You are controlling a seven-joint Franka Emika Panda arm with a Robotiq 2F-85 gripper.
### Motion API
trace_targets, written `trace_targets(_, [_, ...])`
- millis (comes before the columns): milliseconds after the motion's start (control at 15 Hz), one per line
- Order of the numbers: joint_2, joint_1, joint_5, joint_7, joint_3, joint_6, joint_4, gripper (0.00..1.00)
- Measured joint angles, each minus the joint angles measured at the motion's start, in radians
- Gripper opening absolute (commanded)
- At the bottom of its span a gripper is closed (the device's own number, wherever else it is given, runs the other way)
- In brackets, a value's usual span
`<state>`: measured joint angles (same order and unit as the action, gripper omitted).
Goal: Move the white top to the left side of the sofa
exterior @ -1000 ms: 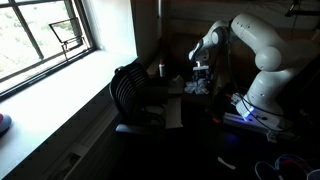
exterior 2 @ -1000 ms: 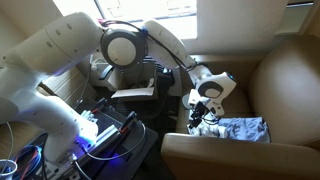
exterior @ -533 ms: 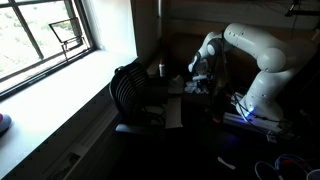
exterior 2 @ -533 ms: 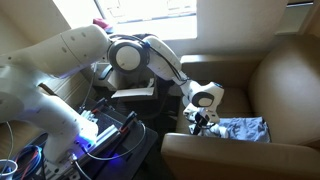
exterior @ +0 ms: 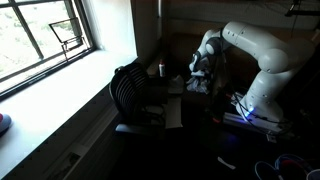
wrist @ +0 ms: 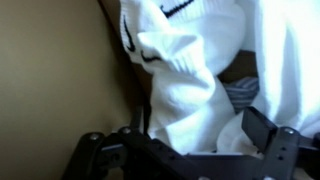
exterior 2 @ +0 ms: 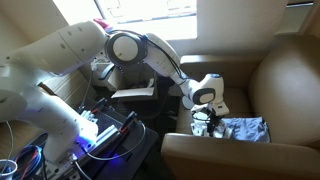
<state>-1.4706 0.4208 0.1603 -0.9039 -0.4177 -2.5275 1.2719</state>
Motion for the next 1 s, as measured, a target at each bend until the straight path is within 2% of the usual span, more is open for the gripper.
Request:
trace_targets(133, [0.006,0.0,0.021,-0.012,0.001,-0.126,0.03,1.0])
trace_targets(200, [0.006,0.0,0.031,-0.017,0.002,-0.172,0.044,0.75])
trace_targets(267, [0.006,0.0,0.037,-0.018,0.006,-0.208,0.058,0.74])
trace_targets(467, [0.003,0.008,0.049,-0.017,0.03,-0.256,0.085,0.52])
trace_targets(733, [-0.002,0.041,0.087,0.02,0.072,-0.256,0.089,0.24])
trace_targets(933, [0.0,0.057,0.109,0.048,0.075,-0.256,0.087,0.04])
trace_targets(1000, [0.001,0.06,0.112,0.054,0.073,-0.256,0.086,0.01])
